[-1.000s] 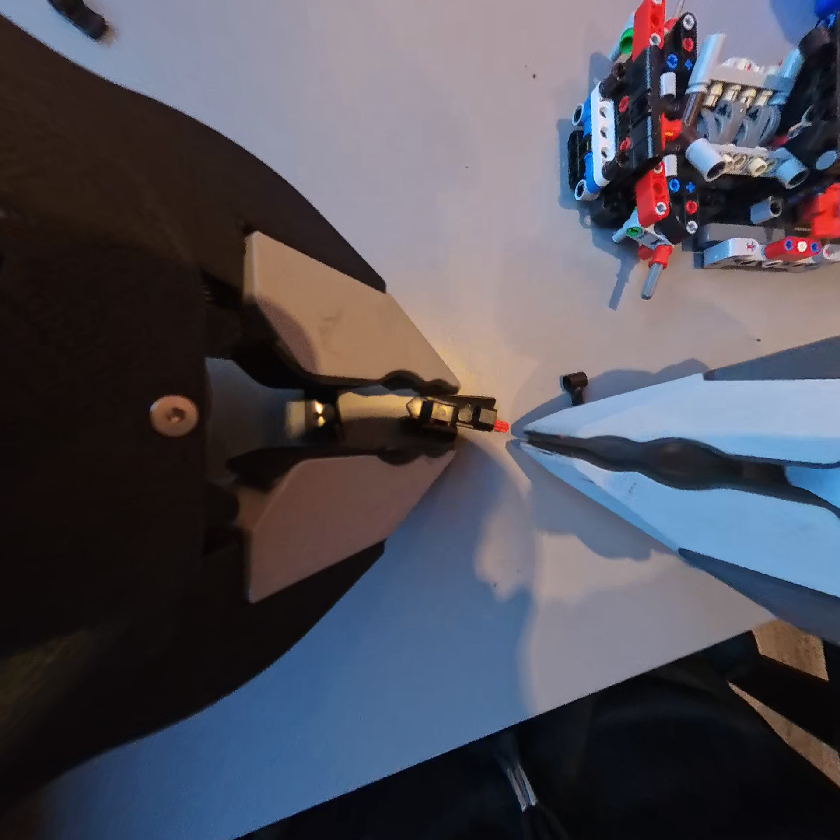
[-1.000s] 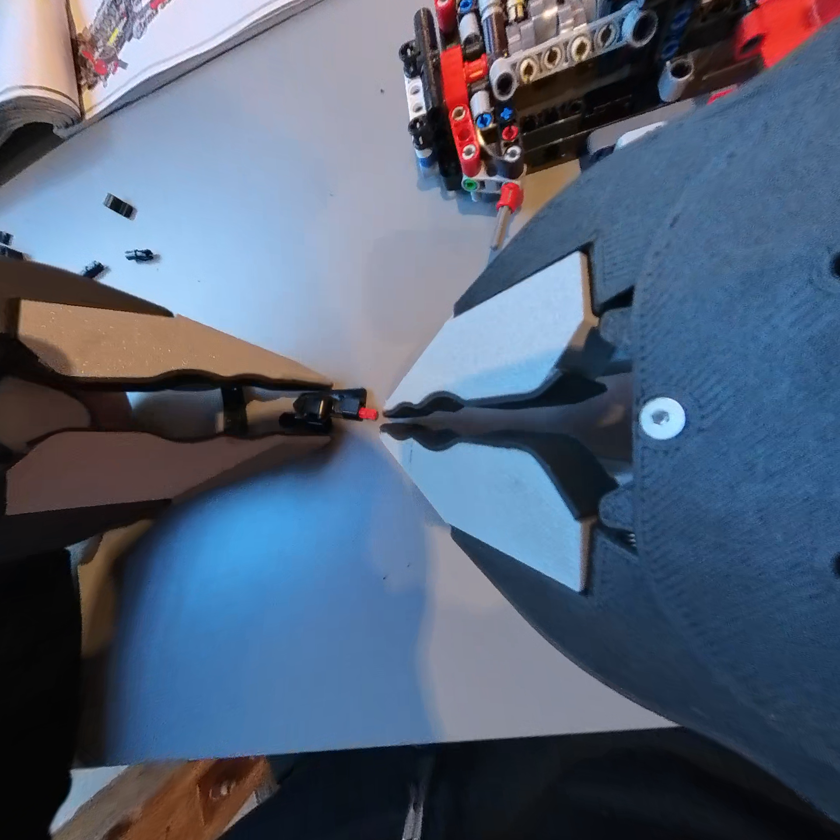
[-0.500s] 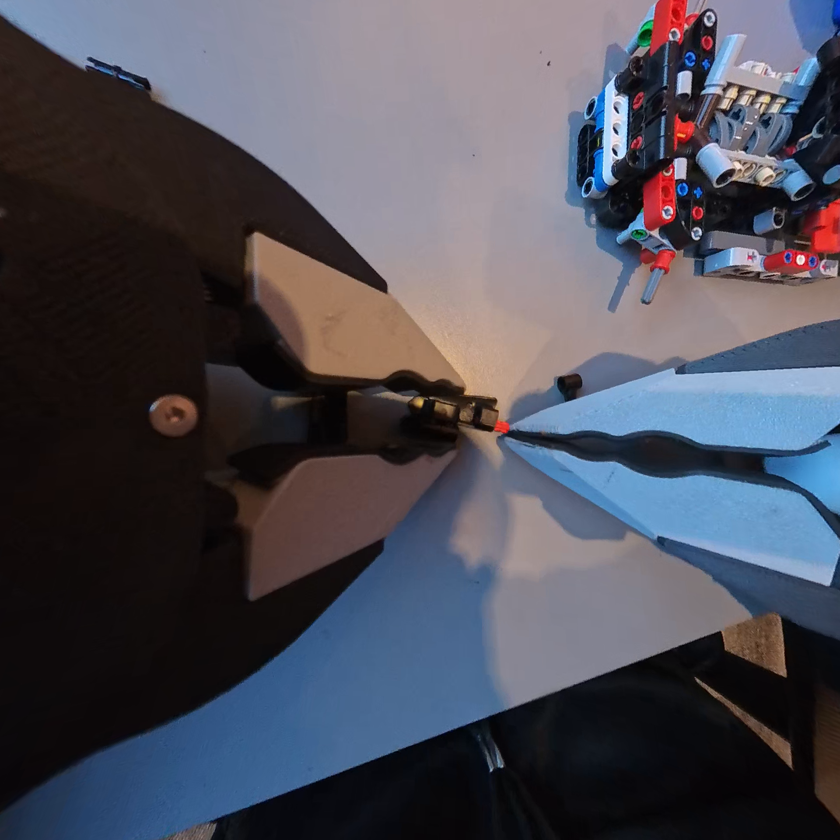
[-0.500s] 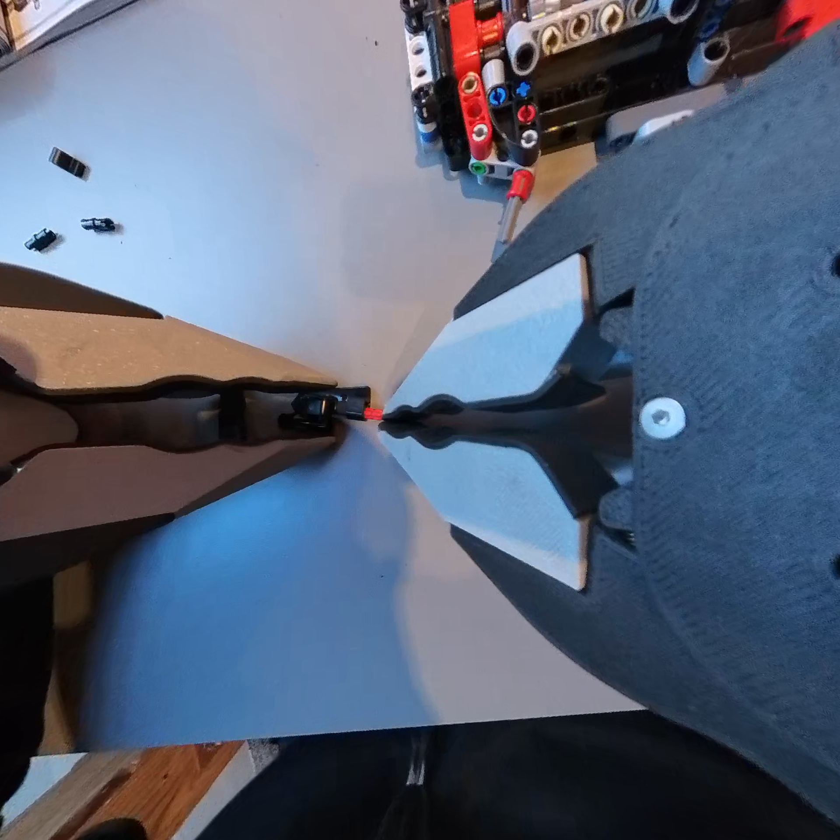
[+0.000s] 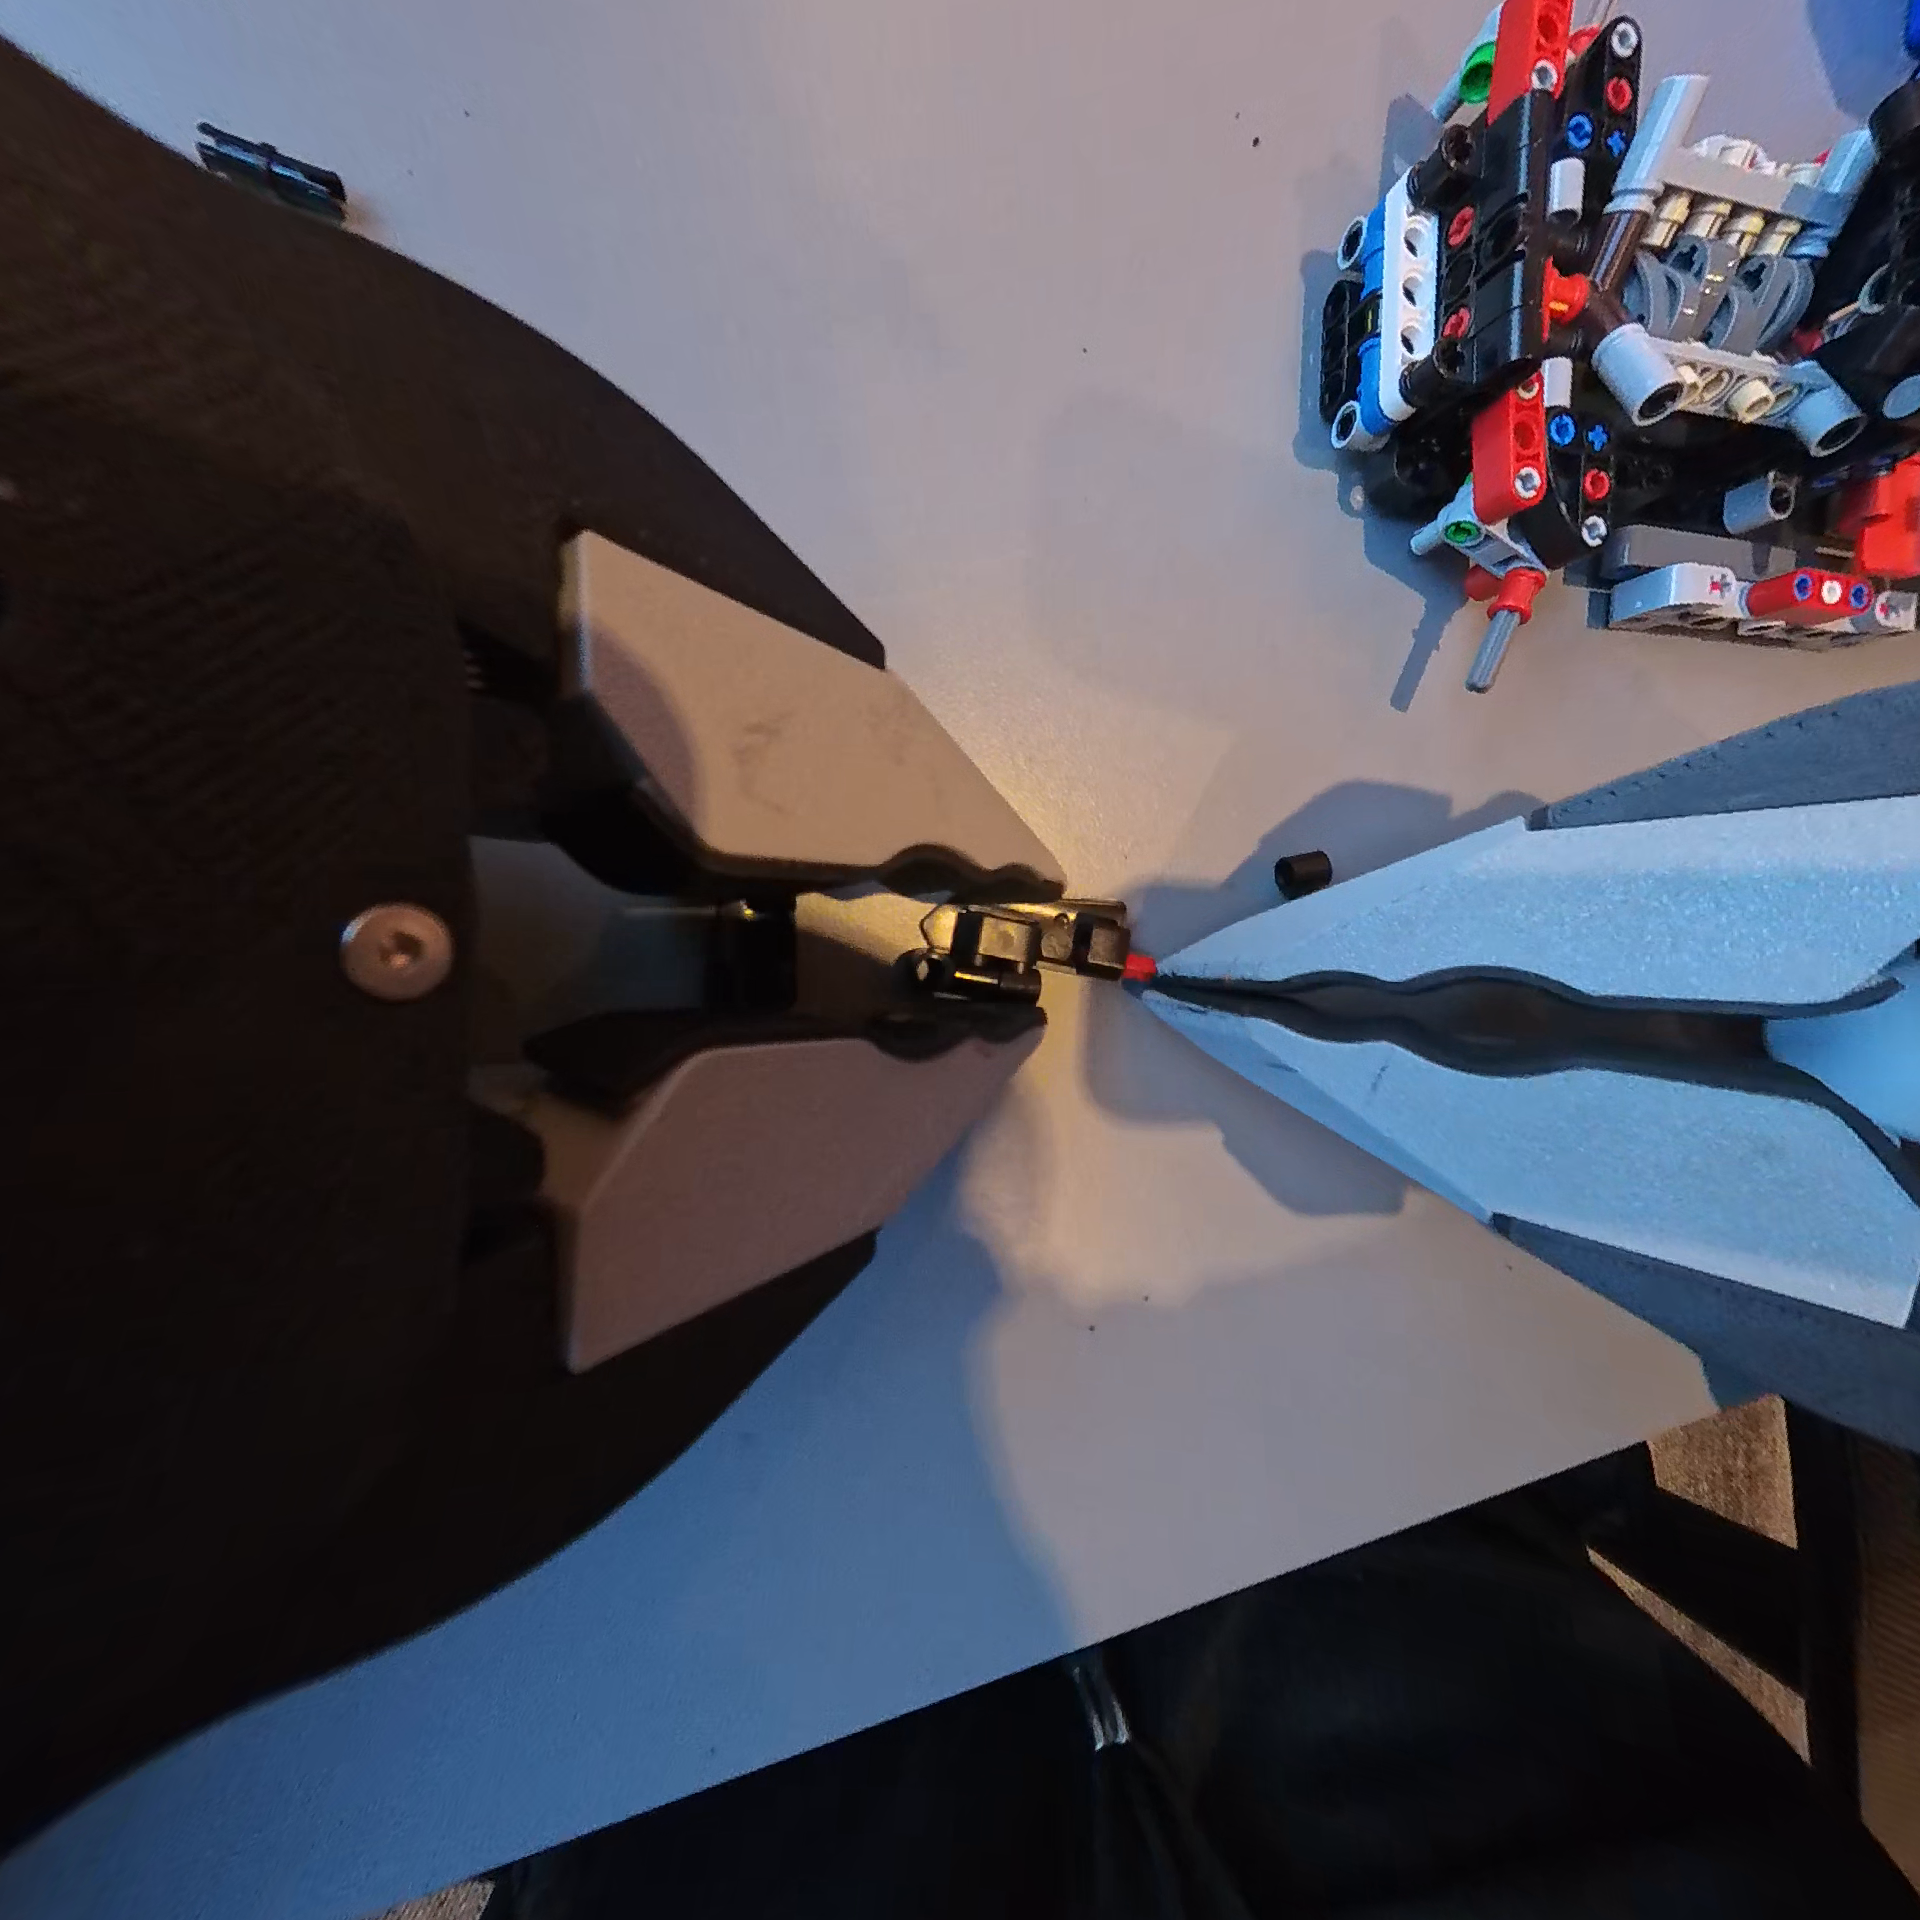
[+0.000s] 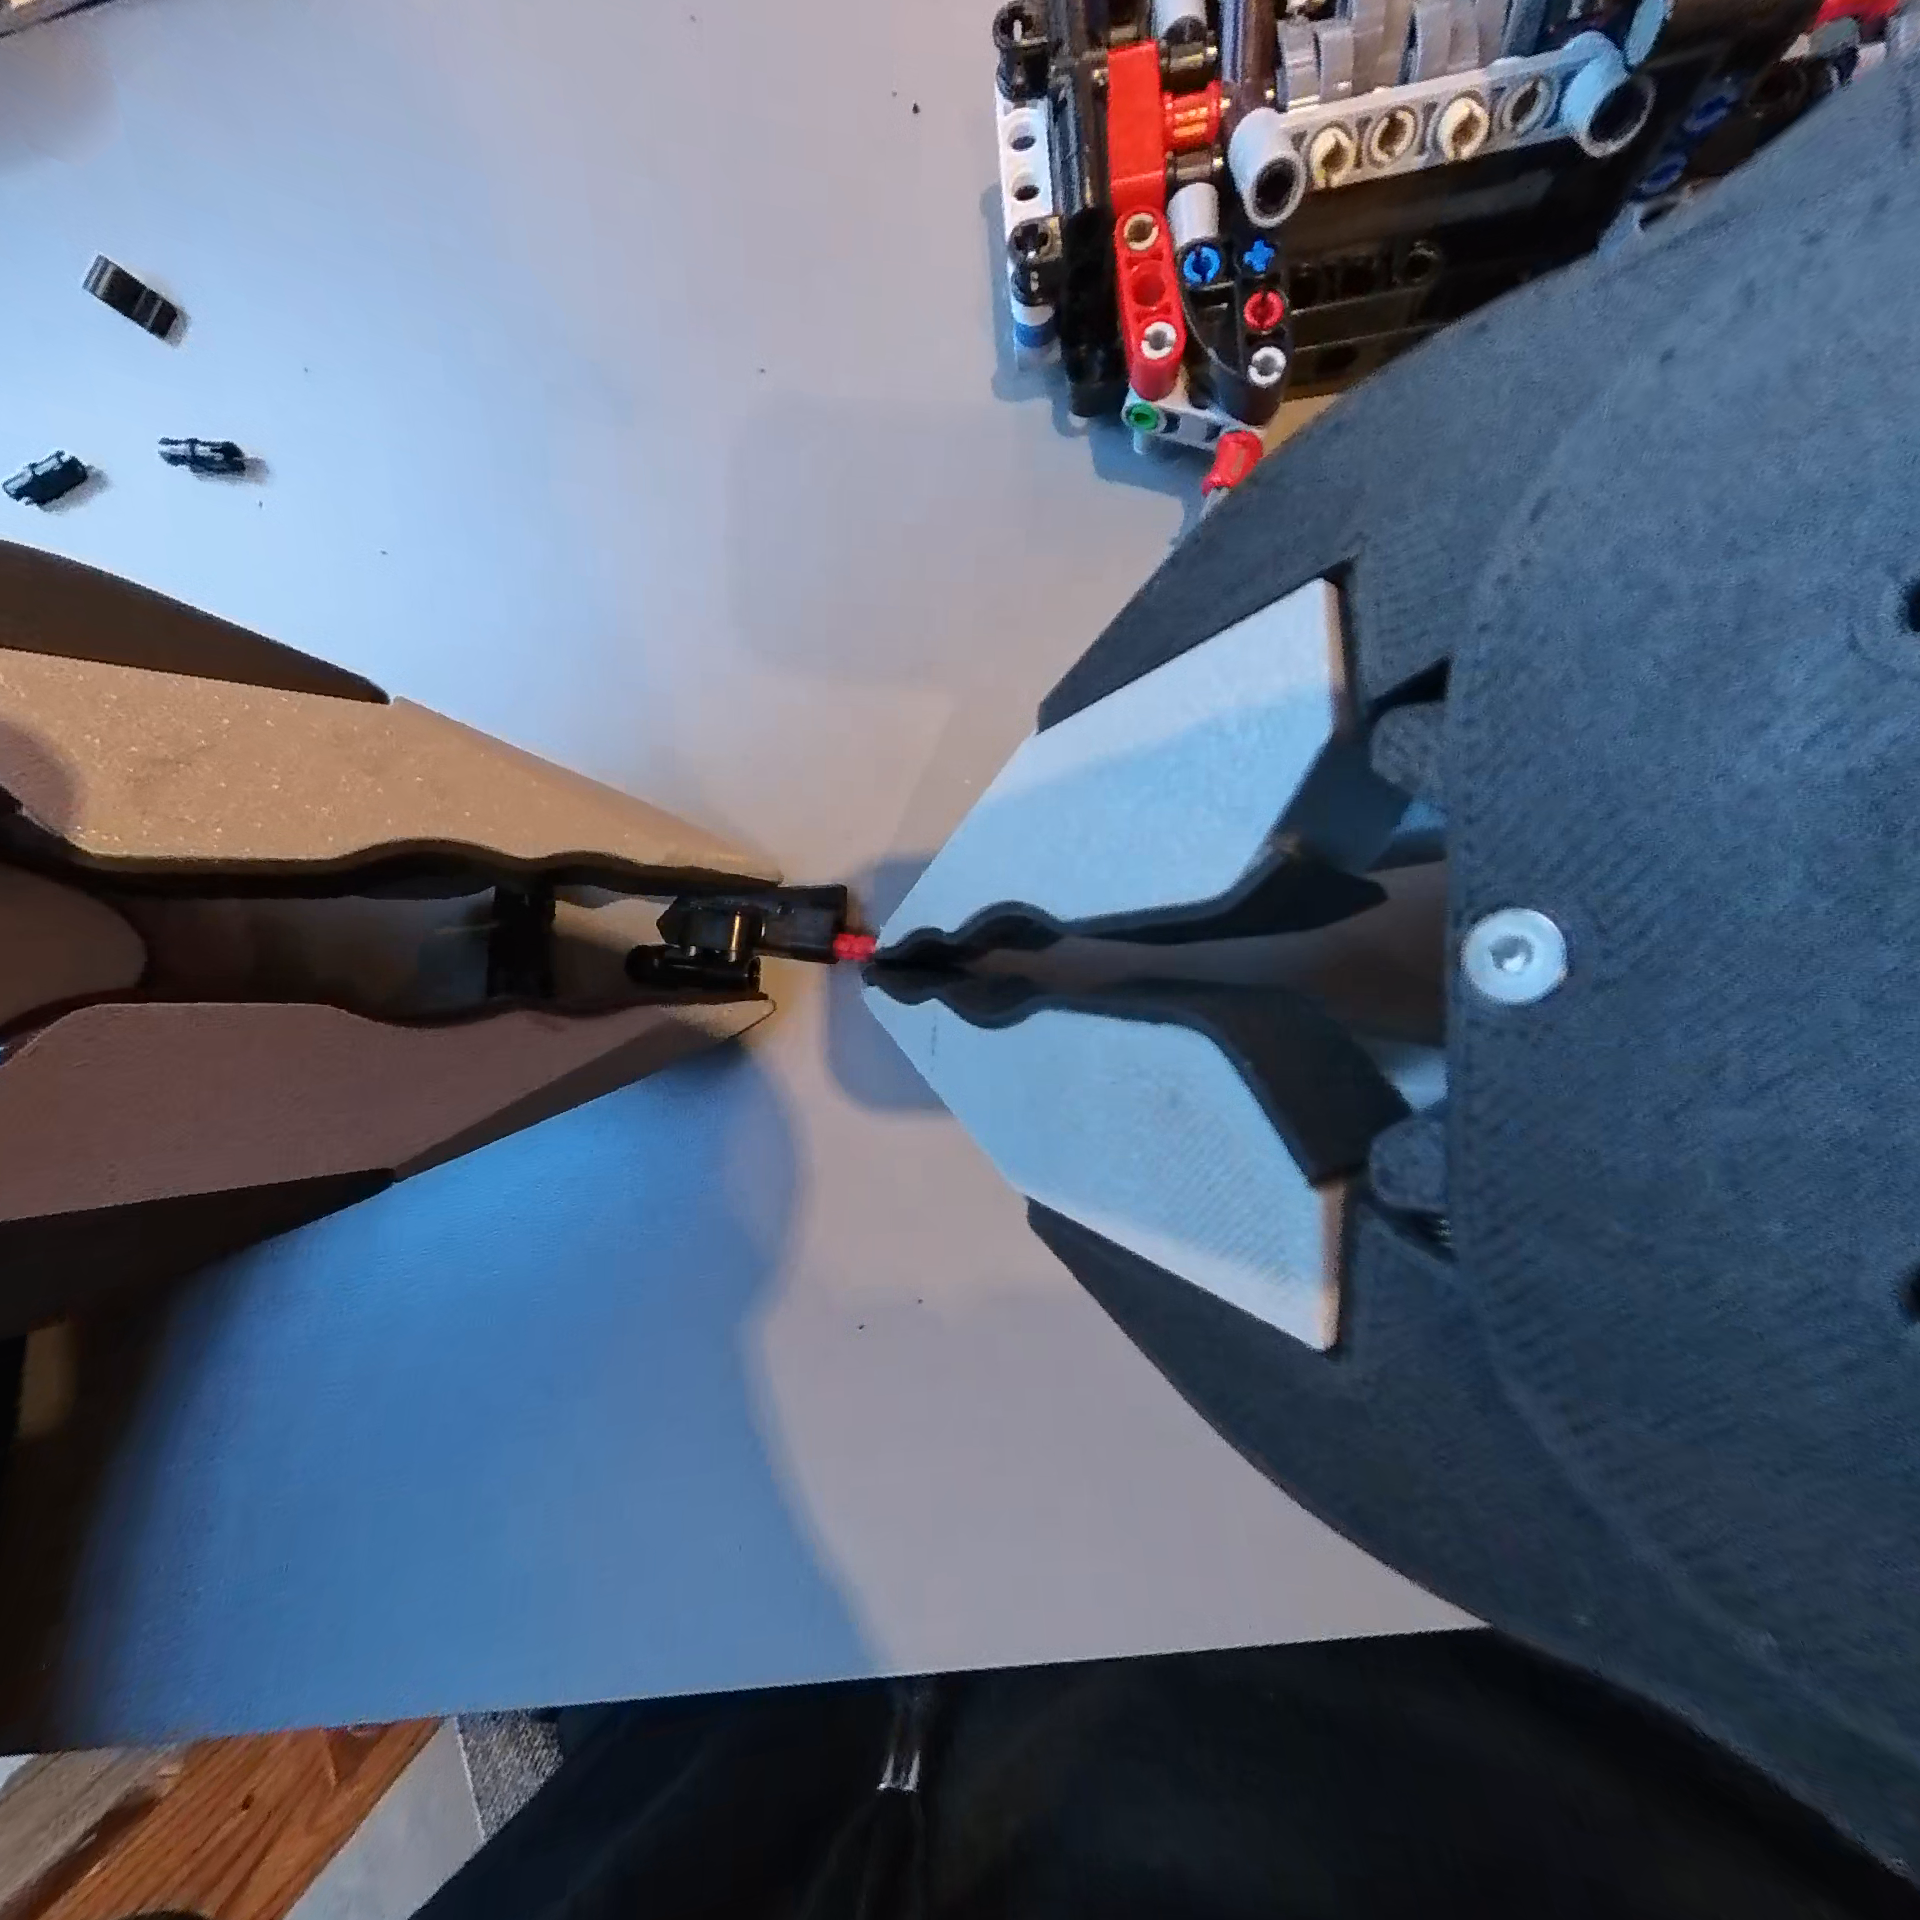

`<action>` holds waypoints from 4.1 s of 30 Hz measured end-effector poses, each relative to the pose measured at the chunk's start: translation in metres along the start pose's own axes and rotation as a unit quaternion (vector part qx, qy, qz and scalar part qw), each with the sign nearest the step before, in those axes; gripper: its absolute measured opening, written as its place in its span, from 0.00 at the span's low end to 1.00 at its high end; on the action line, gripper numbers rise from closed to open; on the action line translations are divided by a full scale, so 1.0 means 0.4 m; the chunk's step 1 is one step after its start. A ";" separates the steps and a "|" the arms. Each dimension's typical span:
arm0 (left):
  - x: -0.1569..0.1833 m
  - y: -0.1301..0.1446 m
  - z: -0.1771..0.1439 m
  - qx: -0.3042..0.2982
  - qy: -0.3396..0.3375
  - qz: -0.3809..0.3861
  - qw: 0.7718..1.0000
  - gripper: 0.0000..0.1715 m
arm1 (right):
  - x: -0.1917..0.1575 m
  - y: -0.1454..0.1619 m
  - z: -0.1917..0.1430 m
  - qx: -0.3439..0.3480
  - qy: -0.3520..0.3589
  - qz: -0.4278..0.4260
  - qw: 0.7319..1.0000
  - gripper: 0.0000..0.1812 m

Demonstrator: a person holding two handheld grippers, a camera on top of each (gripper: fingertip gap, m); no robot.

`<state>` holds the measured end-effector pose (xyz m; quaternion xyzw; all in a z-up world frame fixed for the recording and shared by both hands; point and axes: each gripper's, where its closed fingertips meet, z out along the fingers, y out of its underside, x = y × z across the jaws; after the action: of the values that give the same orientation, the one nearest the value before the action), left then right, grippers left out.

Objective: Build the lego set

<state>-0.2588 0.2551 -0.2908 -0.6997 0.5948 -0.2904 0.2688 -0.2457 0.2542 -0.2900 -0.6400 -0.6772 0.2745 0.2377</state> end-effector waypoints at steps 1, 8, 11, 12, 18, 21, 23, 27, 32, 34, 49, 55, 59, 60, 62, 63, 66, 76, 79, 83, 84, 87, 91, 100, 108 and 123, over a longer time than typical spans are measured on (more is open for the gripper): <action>0.000 0.000 0.000 0.000 0.001 0.000 1.000 0.09 | 0.000 -0.001 0.000 -0.001 0.000 -0.003 1.000 0.00; 0.002 -0.001 -0.003 0.000 0.003 -0.002 1.000 0.09 | 0.001 -0.003 0.002 -0.002 -0.005 -0.013 1.000 0.00; 0.002 -0.001 -0.005 -0.001 0.003 -0.002 1.000 0.09 | 0.001 -0.005 0.003 -0.004 -0.007 -0.015 1.000 0.00; 0.002 -0.001 -0.006 0.000 0.003 -0.002 1.000 0.09 | -0.001 -0.007 0.004 -0.002 -0.009 -0.016 1.000 0.00; 0.010 -0.017 0.006 0.008 -0.002 0.006 1.000 0.02 | -0.022 -0.023 0.019 0.023 -0.040 -0.021 0.999 0.00; 0.017 -0.016 0.008 0.008 0.009 0.005 1.000 0.02 | -0.029 -0.022 0.017 0.031 -0.061 -0.008 0.998 0.00; 0.024 -0.016 0.010 0.007 0.017 0.010 1.000 0.03 | -0.037 -0.019 0.014 0.031 -0.073 0.004 0.997 0.00; 0.054 -0.017 0.011 0.005 0.044 0.035 0.998 0.03 | -0.035 -0.014 -0.005 0.048 -0.056 -0.013 0.997 0.00; 0.072 -0.029 0.020 0.008 0.050 0.055 0.997 0.10 | -0.008 -0.008 0.005 0.035 -0.004 -0.049 0.998 0.00; 0.074 -0.035 0.013 0.019 0.049 0.061 0.997 0.11 | -0.011 -0.008 0.004 0.032 0.002 -0.072 0.997 0.00; 0.002 -0.009 -0.051 0.013 -0.013 -0.016 1.000 0.15 | -0.033 -0.024 -0.031 0.075 -0.048 -0.033 0.995 0.27; 0.010 -0.004 -0.026 -0.007 -0.009 -0.006 1.000 0.14 | -0.022 -0.013 0.010 0.035 -0.029 -0.055 0.997 0.32; 0.019 0.004 -0.012 -0.016 -0.005 0.005 1.000 0.09 | -0.033 -0.028 0.026 0.033 -0.041 -0.084 0.995 0.31; 0.020 0.002 -0.011 -0.015 -0.005 0.007 1.000 0.09 | -0.035 -0.031 0.028 0.034 -0.045 -0.089 0.994 0.31; 0.019 0.001 -0.009 -0.015 -0.005 0.007 1.000 0.09 | -0.038 -0.032 0.029 0.038 -0.051 -0.098 0.993 0.28; 0.017 0.001 -0.010 -0.015 -0.005 0.005 1.000 0.08 | -0.039 -0.031 0.028 0.037 -0.053 -0.100 0.993 0.28; 0.011 0.006 -0.017 -0.011 -0.005 0.001 1.000 0.09 | -0.035 -0.024 0.018 0.032 -0.050 -0.108 0.992 0.29; -0.029 -0.009 -0.139 0.052 -0.037 -0.016 0.998 0.14 | 0.003 -0.020 -0.087 0.083 -0.005 -0.063 0.994 0.30; -0.049 0.013 -0.155 0.044 -0.056 -0.026 0.997 0.15 | 0.010 0.011 -0.107 0.078 0.021 -0.045 0.996 0.30; -0.044 -0.014 -0.149 0.076 -0.041 -0.032 0.996 0.13 | 0.014 0.041 -0.123 0.087 0.044 0.001 0.995 0.27; -0.034 -0.028 -0.141 0.083 -0.028 -0.030 0.996 0.14 | 0.017 0.046 -0.122 0.085 0.051 0.009 0.995 0.25; 0.004 -0.053 -0.097 0.057 -0.005 0.010 0.998 0.15 | 0.017 0.056 -0.102 0.071 0.049 0.017 0.996 0.22; 0.032 -0.065 -0.045 0.012 -0.003 0.053 0.999 0.13 | 0.032 0.055 -0.071 0.047 0.051 -0.010 0.998 0.24; 0.034 -0.019 0.016 -0.063 -0.048 0.041 0.996 0.10 | 0.038 0.061 -0.059 0.036 0.004 -0.049 0.998 0.15; -0.006 -0.055 0.048 -0.043 -0.193 -0.150 0.969 0.11 | 0.029 0.117 -0.110 0.040 0.040 -0.034 0.998 0.10; 0.046 -0.040 0.028 -0.094 -0.074 -0.012 0.993 0.11 | -0.015 0.055 -0.072 0.033 -0.045 -0.190 0.980 0.18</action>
<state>-0.2377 0.2398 -0.2855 -0.7487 0.5893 -0.1843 0.2414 -0.2095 0.2507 -0.2835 -0.4786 -0.7871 0.2744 0.2759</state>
